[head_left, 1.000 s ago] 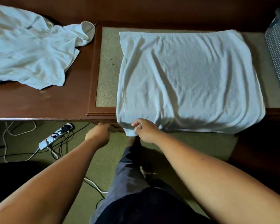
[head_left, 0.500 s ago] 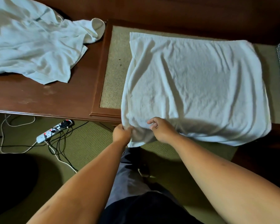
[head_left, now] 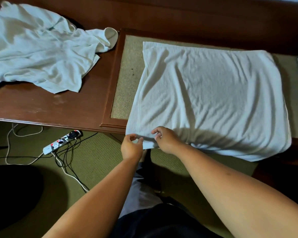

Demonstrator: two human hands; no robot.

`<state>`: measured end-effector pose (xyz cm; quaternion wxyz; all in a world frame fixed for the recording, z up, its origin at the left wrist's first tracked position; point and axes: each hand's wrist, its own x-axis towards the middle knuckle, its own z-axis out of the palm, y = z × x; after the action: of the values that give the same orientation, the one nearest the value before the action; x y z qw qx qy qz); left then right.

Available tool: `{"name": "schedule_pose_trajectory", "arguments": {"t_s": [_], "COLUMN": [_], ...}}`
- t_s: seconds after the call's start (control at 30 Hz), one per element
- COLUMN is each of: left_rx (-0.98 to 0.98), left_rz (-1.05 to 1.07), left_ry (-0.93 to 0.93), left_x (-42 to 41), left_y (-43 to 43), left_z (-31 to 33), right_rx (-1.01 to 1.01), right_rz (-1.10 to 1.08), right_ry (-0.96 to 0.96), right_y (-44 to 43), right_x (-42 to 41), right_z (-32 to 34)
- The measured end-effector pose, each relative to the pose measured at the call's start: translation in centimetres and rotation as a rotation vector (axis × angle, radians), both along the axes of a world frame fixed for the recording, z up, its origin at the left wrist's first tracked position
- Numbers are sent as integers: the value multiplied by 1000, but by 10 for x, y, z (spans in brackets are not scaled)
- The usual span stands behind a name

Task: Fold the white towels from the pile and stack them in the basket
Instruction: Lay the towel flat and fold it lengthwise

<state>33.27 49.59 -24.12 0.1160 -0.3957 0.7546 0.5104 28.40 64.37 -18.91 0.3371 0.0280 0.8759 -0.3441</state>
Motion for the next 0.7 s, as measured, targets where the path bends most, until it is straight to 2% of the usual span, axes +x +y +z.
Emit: {"name": "schedule_pose_trajectory", "arguments": {"t_s": [0.13, 0.23, 0.37, 0.43, 0.53, 0.6, 0.7], "left_rx": [248, 284, 357, 353, 337, 246, 99], "left_rz": [207, 236, 169, 51, -68, -47, 99], "left_ry": [-80, -152, -270, -337, -320, -257, -207], "left_x": [-14, -18, -25, -28, -32, -34, -35], "left_y": [14, 8, -5, -6, -8, -14, -33], "left_z": [-5, -6, -1, 5, 3, 4, 6], "right_rx": [30, 53, 82, 91, 125, 141, 208], "right_rz": [33, 85, 175, 254, 411, 518, 727], "right_ry": [37, 68, 110, 107, 144, 189, 275], "right_y": [0, -2, -13, -24, -42, -54, -68], "right_x": [-16, -35, -57, -65, -80, -90, -104], "right_z": [4, 6, 3, 1, -1, 2, 7]}}
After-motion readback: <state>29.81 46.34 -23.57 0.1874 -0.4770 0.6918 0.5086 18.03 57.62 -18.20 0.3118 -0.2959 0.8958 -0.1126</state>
